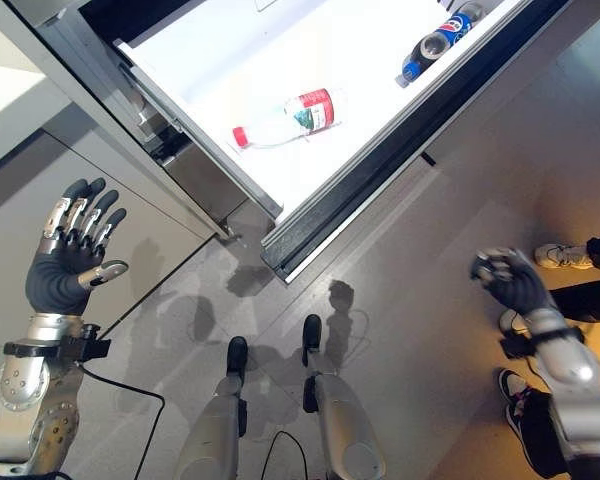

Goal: Take the drinks into the refrigerator

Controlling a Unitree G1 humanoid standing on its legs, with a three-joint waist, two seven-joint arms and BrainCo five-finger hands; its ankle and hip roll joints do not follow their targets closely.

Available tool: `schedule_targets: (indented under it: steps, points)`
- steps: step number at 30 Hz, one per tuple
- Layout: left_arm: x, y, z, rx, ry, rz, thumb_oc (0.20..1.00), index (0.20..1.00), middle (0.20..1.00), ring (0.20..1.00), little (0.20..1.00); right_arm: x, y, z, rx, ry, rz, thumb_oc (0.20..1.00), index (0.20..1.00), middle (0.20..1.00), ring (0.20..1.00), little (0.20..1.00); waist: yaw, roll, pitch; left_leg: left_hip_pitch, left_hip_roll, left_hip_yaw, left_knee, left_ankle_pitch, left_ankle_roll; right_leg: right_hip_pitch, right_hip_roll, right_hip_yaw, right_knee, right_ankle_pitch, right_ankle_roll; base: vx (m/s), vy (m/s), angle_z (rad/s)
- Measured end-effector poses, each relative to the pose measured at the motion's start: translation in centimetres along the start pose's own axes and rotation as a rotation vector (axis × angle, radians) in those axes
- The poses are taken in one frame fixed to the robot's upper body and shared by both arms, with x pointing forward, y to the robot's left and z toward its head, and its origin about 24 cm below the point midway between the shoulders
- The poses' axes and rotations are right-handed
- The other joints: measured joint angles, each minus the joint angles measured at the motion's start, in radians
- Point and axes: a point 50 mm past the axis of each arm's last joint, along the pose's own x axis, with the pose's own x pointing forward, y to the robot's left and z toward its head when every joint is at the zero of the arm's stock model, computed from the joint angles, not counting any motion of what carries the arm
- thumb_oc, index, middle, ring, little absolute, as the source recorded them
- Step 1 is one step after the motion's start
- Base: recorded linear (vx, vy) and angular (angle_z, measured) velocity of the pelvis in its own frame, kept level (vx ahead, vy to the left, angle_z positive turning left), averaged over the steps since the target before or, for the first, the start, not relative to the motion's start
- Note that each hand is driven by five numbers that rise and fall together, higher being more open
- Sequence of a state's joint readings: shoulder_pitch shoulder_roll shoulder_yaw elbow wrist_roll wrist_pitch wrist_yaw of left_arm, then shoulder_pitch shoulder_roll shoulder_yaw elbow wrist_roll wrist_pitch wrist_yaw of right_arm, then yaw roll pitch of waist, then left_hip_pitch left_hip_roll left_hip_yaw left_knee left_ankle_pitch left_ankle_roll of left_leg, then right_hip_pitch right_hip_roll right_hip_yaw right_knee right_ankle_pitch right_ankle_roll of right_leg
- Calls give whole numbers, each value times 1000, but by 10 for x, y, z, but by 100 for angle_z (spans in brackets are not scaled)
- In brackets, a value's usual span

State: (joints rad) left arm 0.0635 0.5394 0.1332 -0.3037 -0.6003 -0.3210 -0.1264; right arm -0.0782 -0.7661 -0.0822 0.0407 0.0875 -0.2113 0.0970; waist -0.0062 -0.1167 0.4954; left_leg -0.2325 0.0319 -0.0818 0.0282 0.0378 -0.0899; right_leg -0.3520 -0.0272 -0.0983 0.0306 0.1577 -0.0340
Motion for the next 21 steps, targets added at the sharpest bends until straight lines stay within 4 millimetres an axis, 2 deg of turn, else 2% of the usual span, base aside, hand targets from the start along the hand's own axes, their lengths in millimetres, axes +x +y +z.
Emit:
schedule_targets:
  steps: [2,3,4,5,6,10,14,21]
  points:
    - [4,-3,3,6,-12,-30,1000,1000,1000,1000,1000,13,6,13,-14,-61,35,200,200,200,200,200,18,5,3,-1,1,-2,-1,2,-4,0,2,-4,0,0,0,-1,1,7]
    - [5,-4,5,11,-17,-44,1000,1000,1000,1000,1000,21,3,21,-22,-93,28,200,200,200,200,200,44,12,7,-2,1,-4,-2,2,-4,1,1,-7,0,-1,0,7,-1,3]
    - [6,-4,5,13,-18,-48,1000,1000,1000,1000,1000,23,3,22,-30,-98,38,200,200,200,200,200,43,13,8,-2,1,-3,-2,2,-4,0,1,-6,0,-1,0,9,-3,5]
    - [6,-5,6,12,-22,-53,1000,1000,1000,1000,1000,35,2,33,-51,-138,53,200,200,200,200,200,62,23,11,-3,-1,-6,1,4,-3,4,-4,-15,1,-1,0,13,-4,7]
    - [6,-7,5,6,-18,-60,1000,1000,1000,1000,1000,41,3,36,-59,-150,61,200,200,200,200,200,53,26,13,0,-1,-6,3,4,-2,9,-4,-17,0,-2,1,6,1,15]
    - [12,-11,8,8,-43,-97,1000,1000,1000,1000,1000,66,5,30,-117,-93,90,200,200,200,200,200,73,34,16,12,-5,-16,0,7,2,20,-10,-20,0,-2,3,3,1,4]
    - [18,-14,10,-9,-59,-121,1000,1000,1000,1000,1000,79,10,37,-134,-104,103,200,200,200,200,200,74,46,15,20,-5,-30,-1,7,2,35,-11,-27,-1,-3,3,11,12,6]
    - [19,-14,11,-33,-66,-135,1000,1000,1000,1000,1000,104,3,80,-188,-239,87,200,200,200,200,200,88,88,14,26,-6,-53,-2,8,3,48,-13,-51,2,-6,-1,-2,-5,8]
